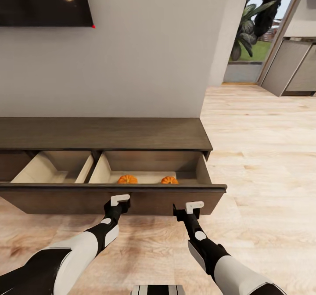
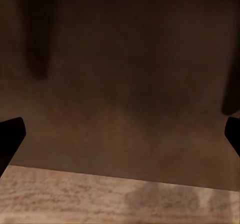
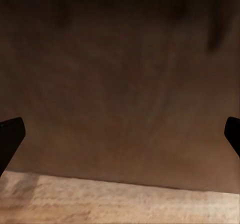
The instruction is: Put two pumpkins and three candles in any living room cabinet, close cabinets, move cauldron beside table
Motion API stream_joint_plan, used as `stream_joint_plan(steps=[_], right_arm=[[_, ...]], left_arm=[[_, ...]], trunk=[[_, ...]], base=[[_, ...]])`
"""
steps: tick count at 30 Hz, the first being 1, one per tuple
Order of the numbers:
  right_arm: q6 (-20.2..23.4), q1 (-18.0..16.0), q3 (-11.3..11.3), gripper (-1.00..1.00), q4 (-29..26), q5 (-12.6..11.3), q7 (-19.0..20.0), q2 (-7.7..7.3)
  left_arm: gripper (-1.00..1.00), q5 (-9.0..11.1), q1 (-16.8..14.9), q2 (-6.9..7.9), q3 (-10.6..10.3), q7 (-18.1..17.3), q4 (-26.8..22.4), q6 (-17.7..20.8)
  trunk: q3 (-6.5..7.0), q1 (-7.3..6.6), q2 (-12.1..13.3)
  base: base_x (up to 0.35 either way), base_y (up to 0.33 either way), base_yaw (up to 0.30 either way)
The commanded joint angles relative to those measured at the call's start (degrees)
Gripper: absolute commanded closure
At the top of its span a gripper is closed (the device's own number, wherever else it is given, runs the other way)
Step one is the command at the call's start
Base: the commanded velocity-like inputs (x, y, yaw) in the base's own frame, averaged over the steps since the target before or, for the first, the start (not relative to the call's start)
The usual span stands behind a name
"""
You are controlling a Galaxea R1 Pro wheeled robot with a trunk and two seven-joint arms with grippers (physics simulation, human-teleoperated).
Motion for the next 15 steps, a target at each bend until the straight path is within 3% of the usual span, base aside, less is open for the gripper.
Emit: stream_joint_plan(steps=[1,10,15], right_arm=[[-0.22,-0.05,0.50,-1.00,0.07,-0.58,-0.27,-0.02],[-0.22,-0.05,0.50,-1.00,0.08,-0.53,-0.27,-0.02],[-0.22,-0.05,0.50,-1.00,0.08,-0.52,-0.27,-0.02]], left_arm=[[-1.00,0.21,-0.05,-0.02,0.20,0.03,0.05,-0.21],[-1.00,0.22,-0.05,0.32,0.20,0.03,0.05,-0.21],[-1.00,0.23,-0.05,0.33,0.19,0.03,0.04,-0.21]], trunk=[[-0.04,-0.01,-0.02],[-0.04,-0.01,-0.02],[-0.04,-0.01,-0.02]], base=[[0.018,0.000,0.000],[0.005,0.000,0.000],[0.141,0.000,0.000]])
